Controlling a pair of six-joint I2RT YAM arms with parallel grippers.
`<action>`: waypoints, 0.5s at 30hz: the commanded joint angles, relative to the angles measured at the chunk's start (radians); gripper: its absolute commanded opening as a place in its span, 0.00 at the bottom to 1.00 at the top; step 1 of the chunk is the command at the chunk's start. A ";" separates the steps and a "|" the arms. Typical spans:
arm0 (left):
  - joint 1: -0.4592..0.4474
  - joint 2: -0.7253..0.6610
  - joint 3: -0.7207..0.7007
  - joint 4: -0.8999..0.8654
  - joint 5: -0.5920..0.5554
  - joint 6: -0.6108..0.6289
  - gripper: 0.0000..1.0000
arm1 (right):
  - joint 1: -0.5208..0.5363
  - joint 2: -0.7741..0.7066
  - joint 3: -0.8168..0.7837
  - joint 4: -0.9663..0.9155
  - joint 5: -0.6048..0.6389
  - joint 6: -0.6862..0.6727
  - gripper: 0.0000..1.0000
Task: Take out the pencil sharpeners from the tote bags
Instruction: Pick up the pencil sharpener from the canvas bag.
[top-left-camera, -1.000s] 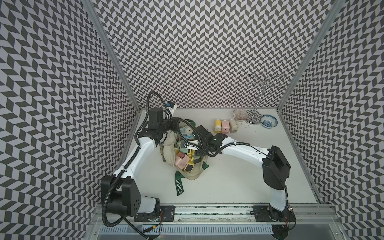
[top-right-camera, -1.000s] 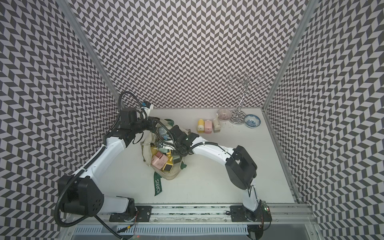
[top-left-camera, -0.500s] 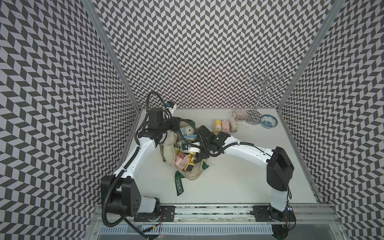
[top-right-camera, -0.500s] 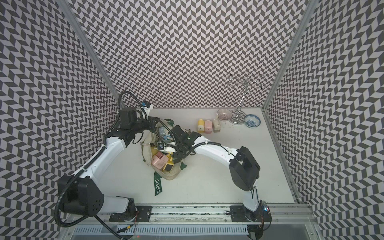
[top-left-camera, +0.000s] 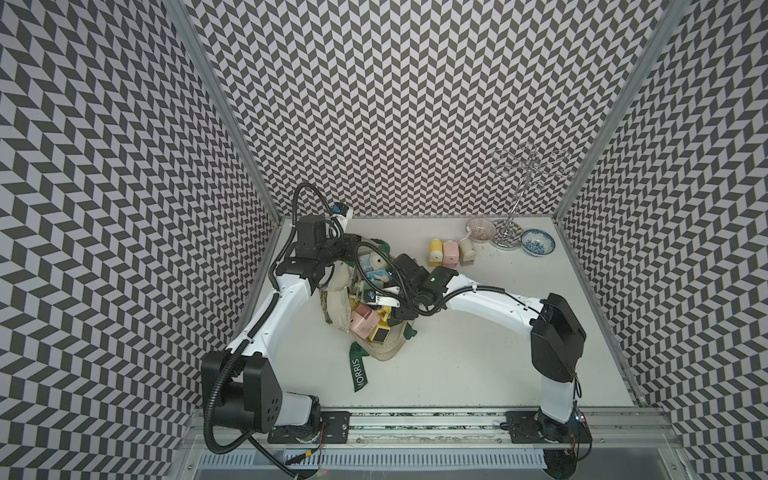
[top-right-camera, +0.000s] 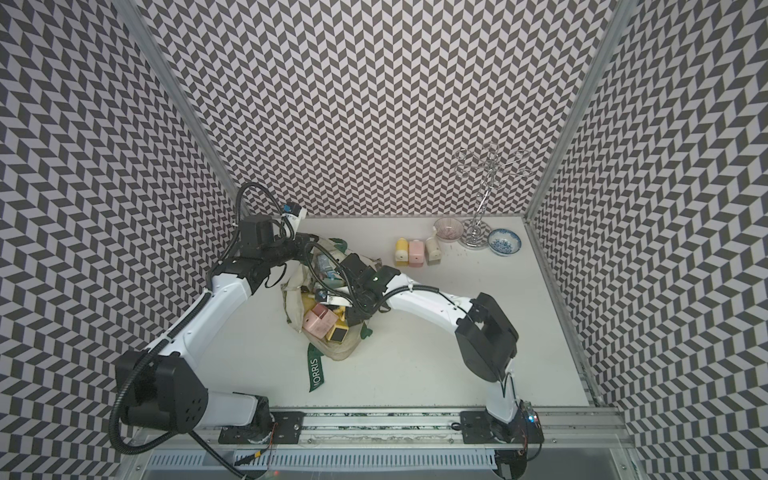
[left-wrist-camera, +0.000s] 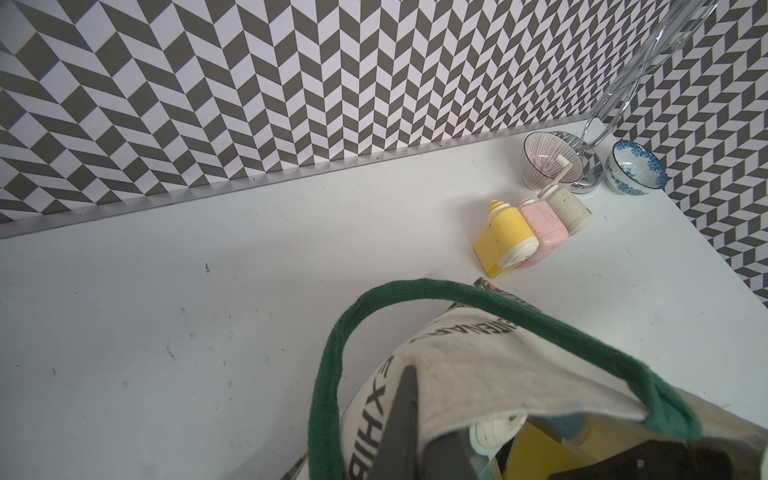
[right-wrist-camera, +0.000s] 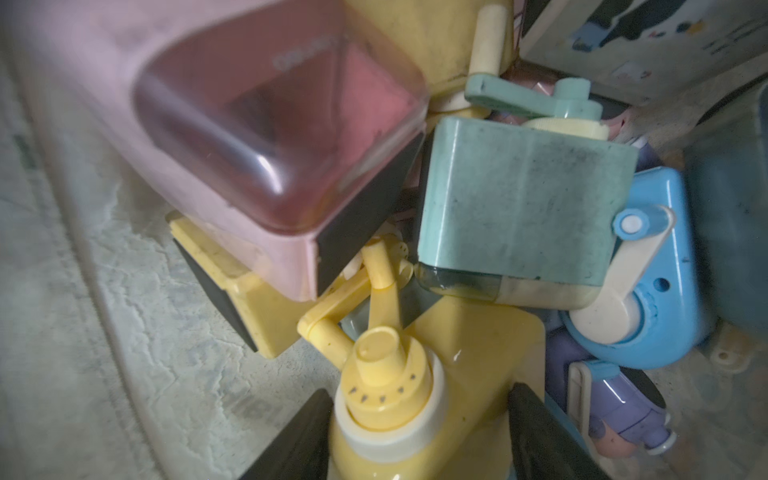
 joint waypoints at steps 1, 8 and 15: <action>0.008 -0.050 0.040 0.146 0.003 -0.008 0.00 | -0.004 0.029 -0.036 0.035 0.046 0.012 0.70; 0.008 -0.052 0.040 0.143 -0.002 -0.007 0.00 | -0.005 0.007 -0.143 0.130 0.119 0.007 0.75; 0.008 -0.052 0.040 0.143 -0.005 -0.006 0.00 | -0.003 -0.014 -0.168 0.232 0.171 0.030 0.68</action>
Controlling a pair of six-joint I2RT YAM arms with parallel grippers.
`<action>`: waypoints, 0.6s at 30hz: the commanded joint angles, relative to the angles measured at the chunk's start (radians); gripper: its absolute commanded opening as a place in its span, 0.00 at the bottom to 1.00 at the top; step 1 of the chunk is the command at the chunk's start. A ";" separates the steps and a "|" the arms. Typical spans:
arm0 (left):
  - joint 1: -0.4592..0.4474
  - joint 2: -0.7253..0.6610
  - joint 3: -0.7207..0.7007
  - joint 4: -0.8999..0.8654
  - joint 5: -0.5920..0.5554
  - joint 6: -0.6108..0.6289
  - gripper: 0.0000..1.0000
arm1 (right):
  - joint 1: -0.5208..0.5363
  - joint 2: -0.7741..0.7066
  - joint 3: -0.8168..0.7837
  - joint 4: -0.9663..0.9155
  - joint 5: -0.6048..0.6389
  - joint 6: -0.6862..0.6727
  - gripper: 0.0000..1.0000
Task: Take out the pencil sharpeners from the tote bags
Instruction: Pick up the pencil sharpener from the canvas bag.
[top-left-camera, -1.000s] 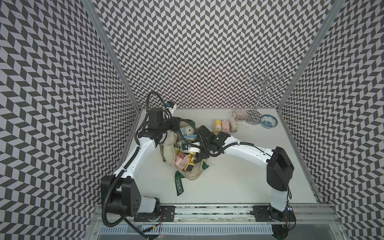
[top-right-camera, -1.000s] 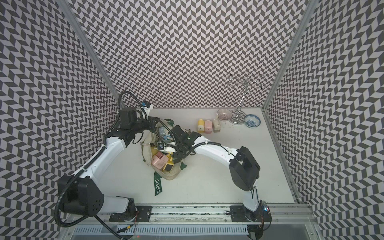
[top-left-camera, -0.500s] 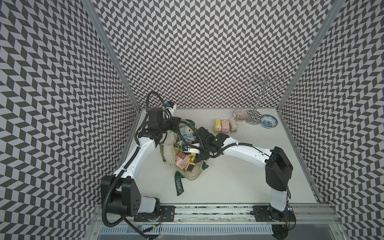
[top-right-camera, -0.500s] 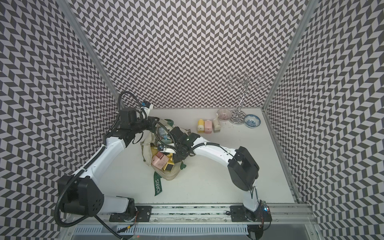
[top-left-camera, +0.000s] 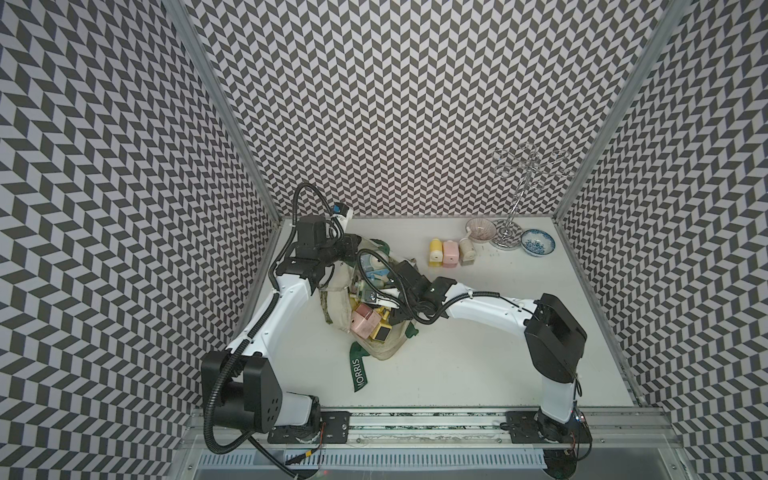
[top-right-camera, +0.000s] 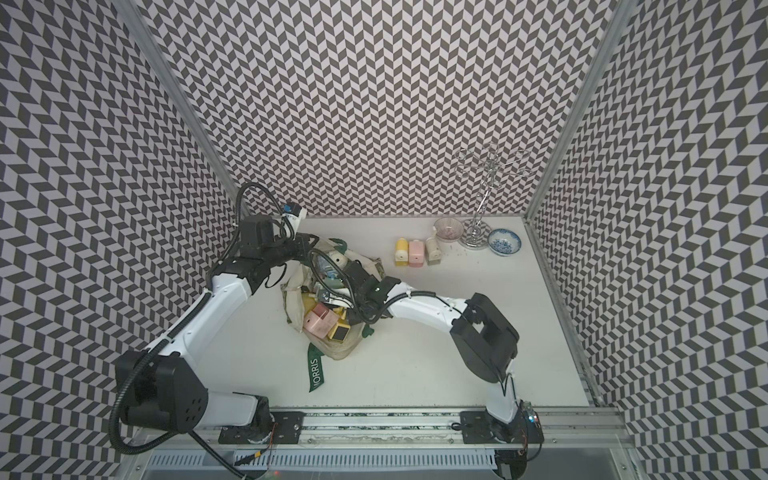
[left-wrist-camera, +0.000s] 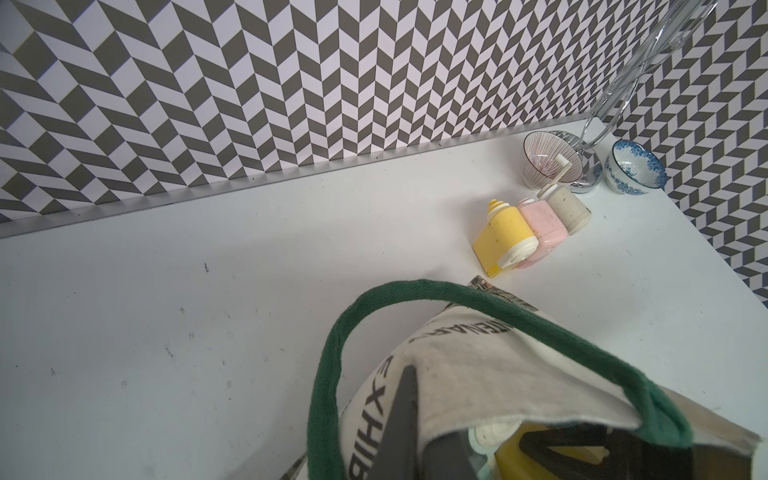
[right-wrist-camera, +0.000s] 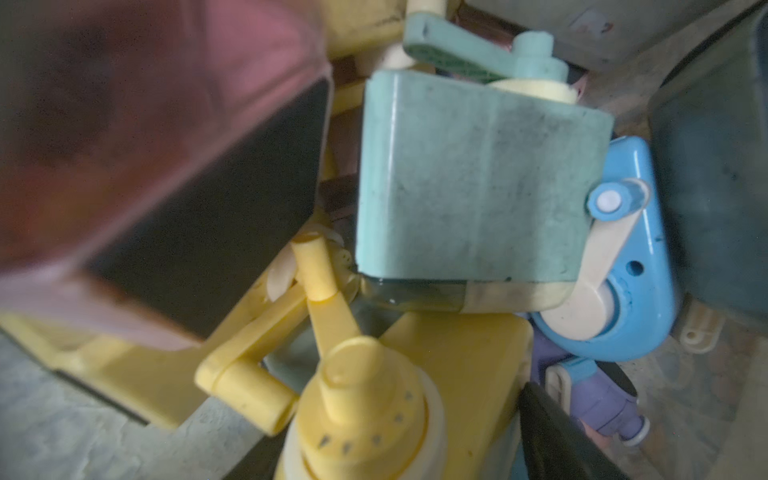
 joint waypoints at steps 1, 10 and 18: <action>0.007 -0.053 0.041 0.144 -0.004 -0.007 0.00 | -0.008 -0.008 -0.012 -0.015 0.038 0.032 0.66; 0.008 -0.056 0.040 0.143 -0.008 -0.005 0.00 | -0.012 0.046 0.134 -0.099 -0.001 0.123 0.47; 0.007 -0.056 0.041 0.141 -0.008 -0.006 0.00 | -0.012 0.017 0.200 -0.189 -0.123 0.229 0.38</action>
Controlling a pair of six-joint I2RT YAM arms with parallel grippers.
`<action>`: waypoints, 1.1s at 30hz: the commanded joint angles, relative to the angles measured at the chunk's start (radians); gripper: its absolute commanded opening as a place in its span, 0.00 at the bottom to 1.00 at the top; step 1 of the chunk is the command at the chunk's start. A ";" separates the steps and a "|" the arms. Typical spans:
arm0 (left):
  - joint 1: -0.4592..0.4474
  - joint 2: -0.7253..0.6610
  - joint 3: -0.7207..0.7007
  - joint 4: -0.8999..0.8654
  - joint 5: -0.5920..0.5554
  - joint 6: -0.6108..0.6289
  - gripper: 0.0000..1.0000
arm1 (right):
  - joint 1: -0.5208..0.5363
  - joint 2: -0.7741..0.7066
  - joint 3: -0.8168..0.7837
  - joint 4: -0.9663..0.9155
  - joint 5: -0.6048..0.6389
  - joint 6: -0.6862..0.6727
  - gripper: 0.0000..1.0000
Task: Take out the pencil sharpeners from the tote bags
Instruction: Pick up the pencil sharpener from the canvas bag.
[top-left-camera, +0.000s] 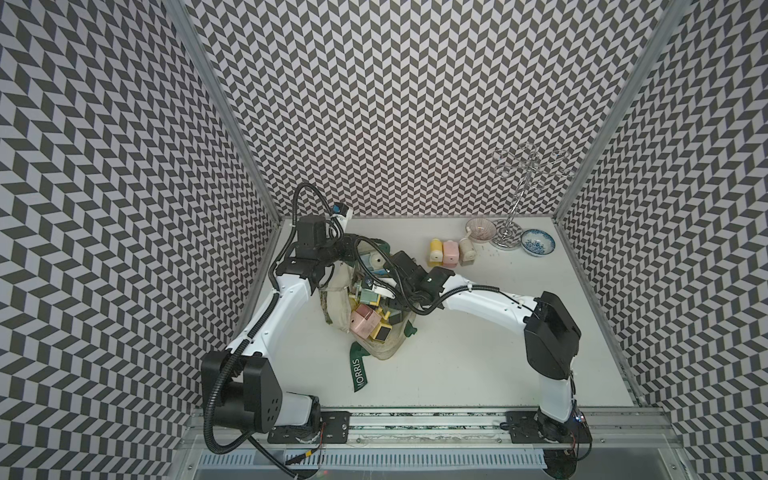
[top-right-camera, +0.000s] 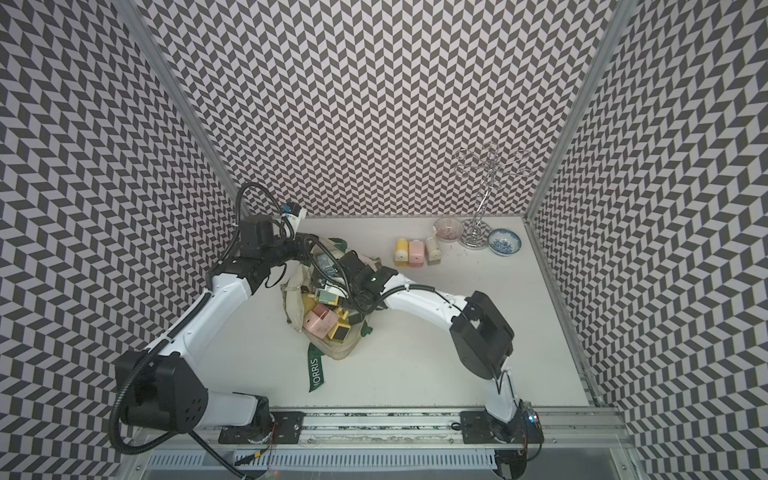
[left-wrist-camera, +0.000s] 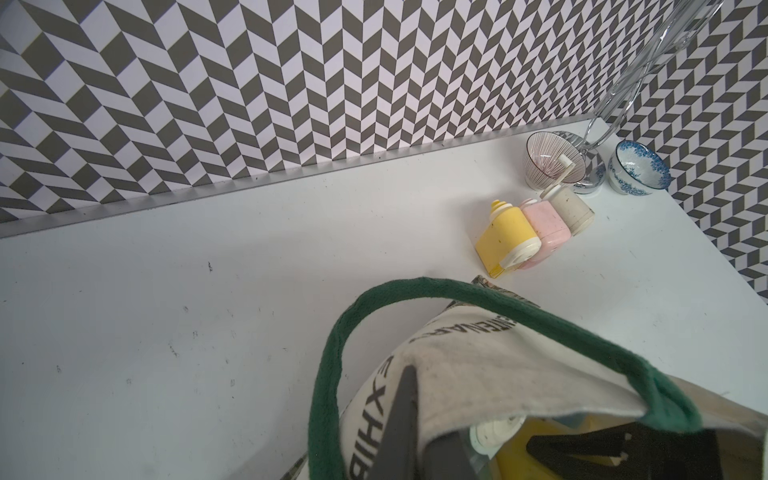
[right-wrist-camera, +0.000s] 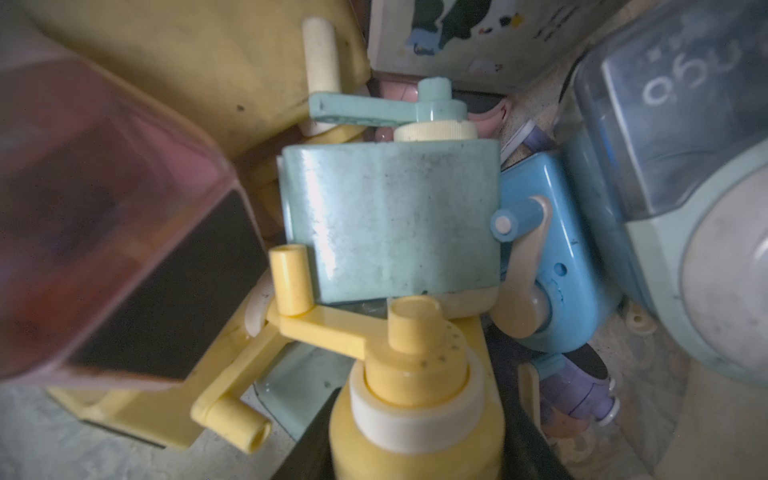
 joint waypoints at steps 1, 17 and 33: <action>0.007 -0.056 0.040 0.141 0.000 -0.005 0.00 | -0.003 -0.019 0.052 -0.059 -0.077 0.111 0.38; 0.005 -0.053 0.040 0.141 -0.001 -0.006 0.00 | -0.009 0.107 0.215 -0.347 -0.165 0.346 0.39; 0.002 -0.050 0.040 0.140 -0.004 -0.006 0.00 | -0.013 0.125 0.179 -0.306 -0.139 0.365 0.55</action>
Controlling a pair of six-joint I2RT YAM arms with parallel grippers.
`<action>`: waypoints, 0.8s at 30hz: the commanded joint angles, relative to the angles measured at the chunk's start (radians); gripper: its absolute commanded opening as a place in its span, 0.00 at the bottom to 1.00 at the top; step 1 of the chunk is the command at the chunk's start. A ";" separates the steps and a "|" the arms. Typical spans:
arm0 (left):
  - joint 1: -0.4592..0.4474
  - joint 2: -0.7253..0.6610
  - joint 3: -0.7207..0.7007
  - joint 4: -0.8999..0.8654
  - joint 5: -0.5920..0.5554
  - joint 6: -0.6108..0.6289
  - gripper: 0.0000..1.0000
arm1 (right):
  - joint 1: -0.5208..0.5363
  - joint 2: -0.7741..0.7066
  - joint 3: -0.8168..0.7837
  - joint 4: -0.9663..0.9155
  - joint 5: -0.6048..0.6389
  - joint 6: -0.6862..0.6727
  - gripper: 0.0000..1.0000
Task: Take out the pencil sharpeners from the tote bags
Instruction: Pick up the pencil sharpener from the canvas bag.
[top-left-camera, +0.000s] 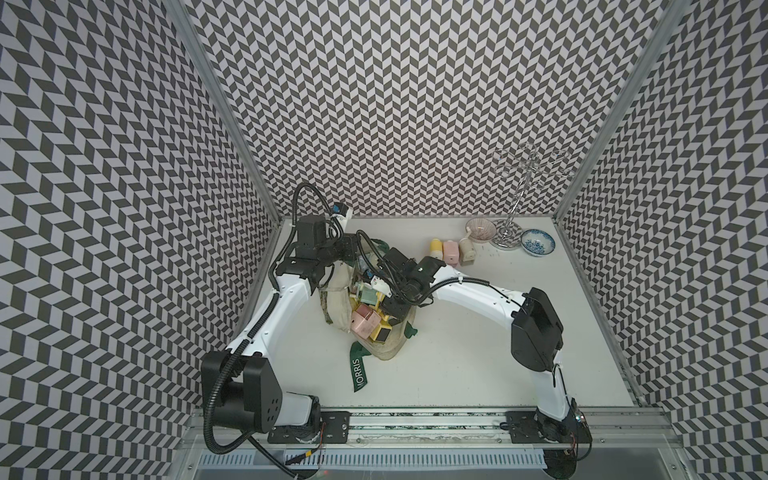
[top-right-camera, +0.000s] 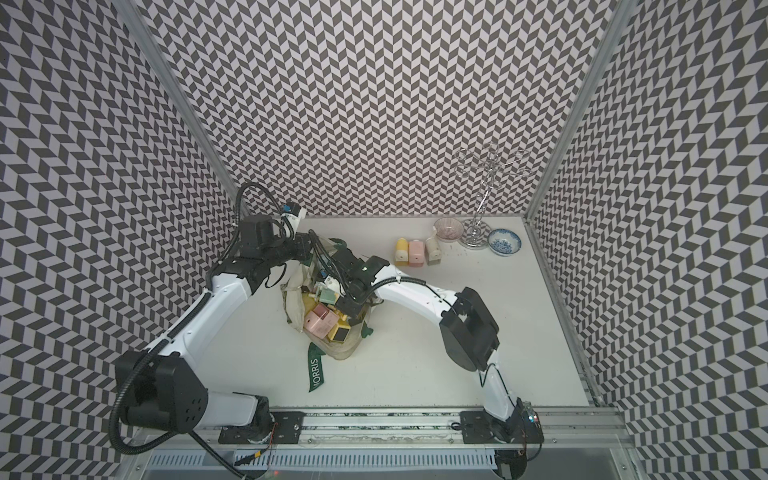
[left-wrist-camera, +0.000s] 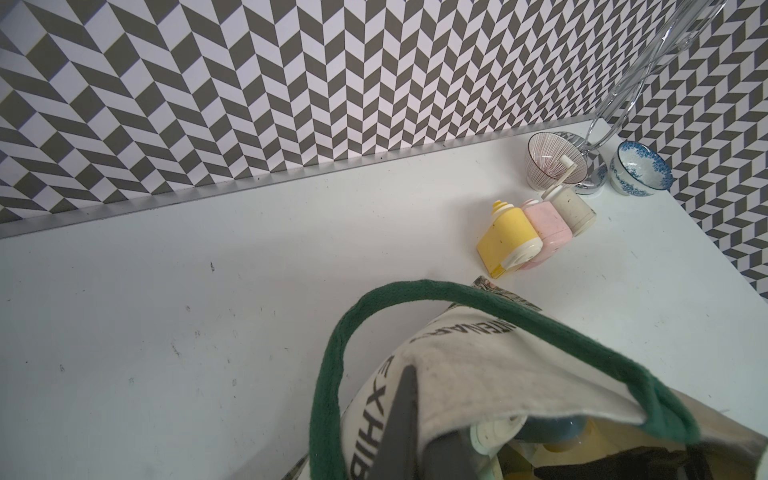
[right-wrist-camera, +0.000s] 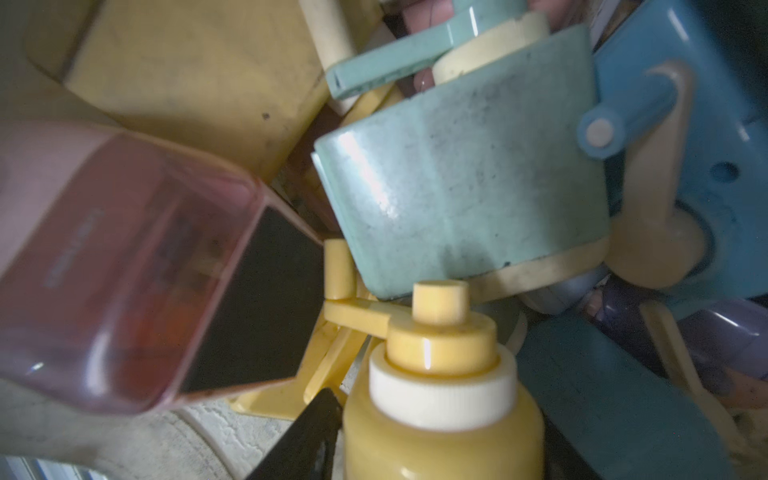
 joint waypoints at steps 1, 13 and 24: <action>0.002 -0.051 0.040 0.138 -0.001 -0.004 0.00 | -0.004 0.009 -0.019 -0.010 -0.006 0.017 0.51; 0.002 -0.050 0.041 0.137 -0.004 -0.003 0.00 | -0.003 -0.182 -0.024 0.017 -0.090 0.050 0.31; 0.002 -0.048 0.041 0.135 -0.008 -0.006 0.00 | -0.064 -0.574 -0.251 0.172 -0.001 0.150 0.31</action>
